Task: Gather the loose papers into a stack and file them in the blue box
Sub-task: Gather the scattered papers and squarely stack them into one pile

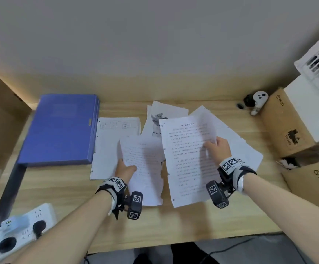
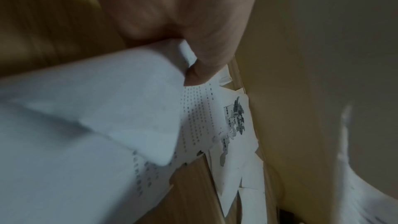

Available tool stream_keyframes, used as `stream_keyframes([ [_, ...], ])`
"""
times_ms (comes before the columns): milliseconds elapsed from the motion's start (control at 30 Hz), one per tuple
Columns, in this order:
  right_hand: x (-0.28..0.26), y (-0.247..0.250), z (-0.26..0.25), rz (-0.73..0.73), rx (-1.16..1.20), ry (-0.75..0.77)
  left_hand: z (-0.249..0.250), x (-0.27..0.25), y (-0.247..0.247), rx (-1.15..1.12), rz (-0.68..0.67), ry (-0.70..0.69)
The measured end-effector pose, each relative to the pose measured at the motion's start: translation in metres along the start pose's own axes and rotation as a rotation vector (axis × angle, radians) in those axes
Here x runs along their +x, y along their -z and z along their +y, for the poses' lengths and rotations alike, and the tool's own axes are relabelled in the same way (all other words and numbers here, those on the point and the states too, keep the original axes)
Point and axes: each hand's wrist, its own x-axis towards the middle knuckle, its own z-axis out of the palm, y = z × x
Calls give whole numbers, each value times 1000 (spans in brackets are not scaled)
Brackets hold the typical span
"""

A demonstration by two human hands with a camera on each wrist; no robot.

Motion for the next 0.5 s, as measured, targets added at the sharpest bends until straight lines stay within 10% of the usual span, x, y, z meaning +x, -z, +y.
stream_keyframes([
  [200, 34, -41, 35, -144, -36, -144, 10, -17, -25, 37, -63, 65],
  [500, 64, -55, 75, -204, -321, -107, 8, 3, -33, 340, 286, -57],
])
